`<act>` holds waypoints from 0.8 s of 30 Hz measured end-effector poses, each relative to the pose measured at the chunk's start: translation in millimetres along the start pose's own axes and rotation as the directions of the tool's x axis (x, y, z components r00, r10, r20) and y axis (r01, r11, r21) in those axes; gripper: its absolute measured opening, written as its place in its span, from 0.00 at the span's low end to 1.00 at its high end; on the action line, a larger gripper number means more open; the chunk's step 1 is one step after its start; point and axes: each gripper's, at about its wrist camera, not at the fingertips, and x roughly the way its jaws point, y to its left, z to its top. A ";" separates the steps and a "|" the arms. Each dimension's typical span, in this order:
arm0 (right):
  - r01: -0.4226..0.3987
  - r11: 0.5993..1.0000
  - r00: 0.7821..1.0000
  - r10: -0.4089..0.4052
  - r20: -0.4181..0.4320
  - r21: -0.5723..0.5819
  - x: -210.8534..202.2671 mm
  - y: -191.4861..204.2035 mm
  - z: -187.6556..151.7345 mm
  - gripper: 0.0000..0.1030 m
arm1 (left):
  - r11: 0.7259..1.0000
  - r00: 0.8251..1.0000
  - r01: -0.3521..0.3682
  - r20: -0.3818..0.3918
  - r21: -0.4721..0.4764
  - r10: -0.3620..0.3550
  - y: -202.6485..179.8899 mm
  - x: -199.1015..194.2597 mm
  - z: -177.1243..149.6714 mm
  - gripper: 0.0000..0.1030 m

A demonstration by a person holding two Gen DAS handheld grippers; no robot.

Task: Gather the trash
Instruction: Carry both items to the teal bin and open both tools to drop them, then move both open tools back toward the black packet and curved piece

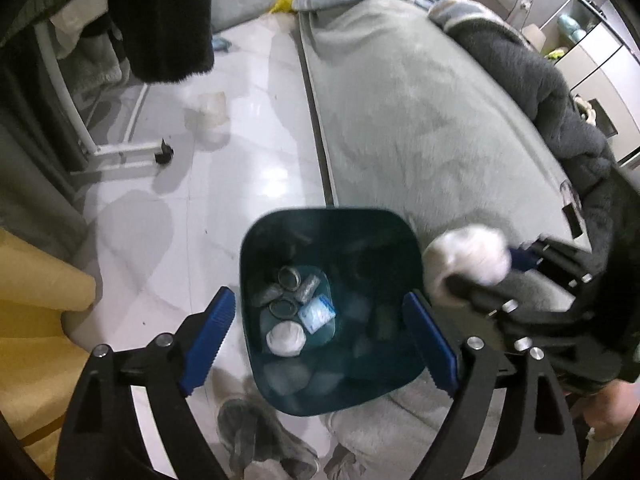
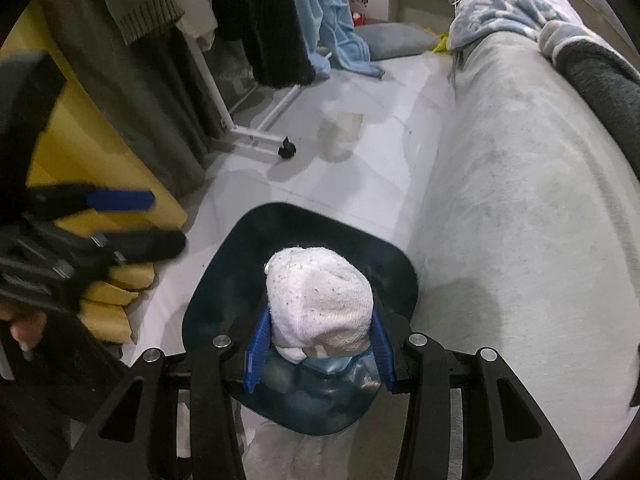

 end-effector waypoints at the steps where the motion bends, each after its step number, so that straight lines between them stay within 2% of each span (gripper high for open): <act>1: 0.001 1.000 1.000 -0.001 -0.009 -0.002 2.9 0.7 -0.9 0.44 | 1.000 1.000 -0.003 0.015 0.001 0.003 0.2 -3.7 1.2 0.85; 8: 0.003 1.000 0.999 -0.003 -0.054 -0.010 17.9 6.6 -2.1 0.46 | 0.999 0.992 -0.019 0.128 0.025 0.016 -0.6 -29.4 7.8 0.85; 11: 0.008 1.000 0.998 -0.009 -0.065 -0.017 21.7 9.8 -2.4 0.49 | 1.000 0.982 0.007 0.191 0.024 -0.012 -0.8 -43.0 11.4 0.86; 14: 0.006 1.000 0.997 -0.008 -0.074 -0.020 24.9 11.7 -3.7 0.52 | 0.999 0.964 0.014 0.264 0.041 -0.025 -5.0 -59.7 15.3 0.86; 19: -0.002 1.000 0.997 0.000 -0.077 -0.019 23.2 11.9 -5.5 0.64 | 0.996 0.936 0.029 0.349 0.081 -0.056 -16.3 -79.9 18.4 0.86; 24: -0.007 1.000 0.998 0.006 -0.055 -0.012 15.5 10.6 -1.6 0.69 | 0.992 0.900 0.036 0.428 0.124 -0.086 -27.6 -96.5 17.9 0.86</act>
